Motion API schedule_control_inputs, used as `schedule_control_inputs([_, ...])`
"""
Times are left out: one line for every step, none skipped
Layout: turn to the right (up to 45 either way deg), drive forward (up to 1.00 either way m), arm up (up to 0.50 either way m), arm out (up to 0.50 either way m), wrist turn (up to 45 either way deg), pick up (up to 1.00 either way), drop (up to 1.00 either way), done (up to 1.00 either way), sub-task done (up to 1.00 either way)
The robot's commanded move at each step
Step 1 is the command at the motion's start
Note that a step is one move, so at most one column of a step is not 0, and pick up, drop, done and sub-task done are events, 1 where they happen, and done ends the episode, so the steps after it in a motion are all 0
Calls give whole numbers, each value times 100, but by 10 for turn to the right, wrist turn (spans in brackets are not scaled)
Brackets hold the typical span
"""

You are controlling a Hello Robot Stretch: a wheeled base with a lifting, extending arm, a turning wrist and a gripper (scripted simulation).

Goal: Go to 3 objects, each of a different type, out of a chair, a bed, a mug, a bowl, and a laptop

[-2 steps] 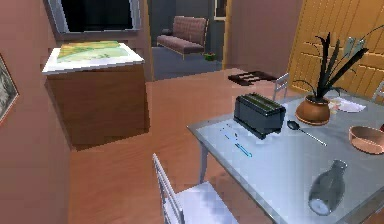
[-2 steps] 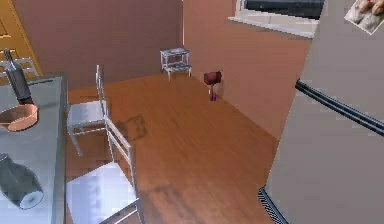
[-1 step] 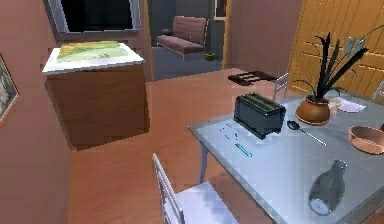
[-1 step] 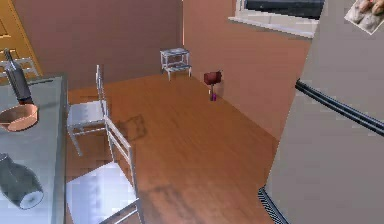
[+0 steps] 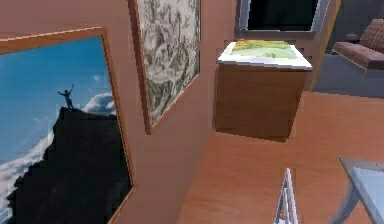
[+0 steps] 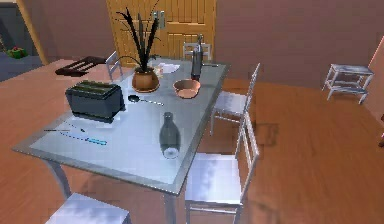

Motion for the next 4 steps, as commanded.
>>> schedule_control_inputs([-90,0,0,0,0,0,0,0,0])
schedule_control_inputs([0,30,0,0,0,0,0,0,0])
schedule_control_inputs([210,0,0,0,0,0,0,0,0])
schedule_control_inputs([30,0,0,0,0,0,0,0,0])
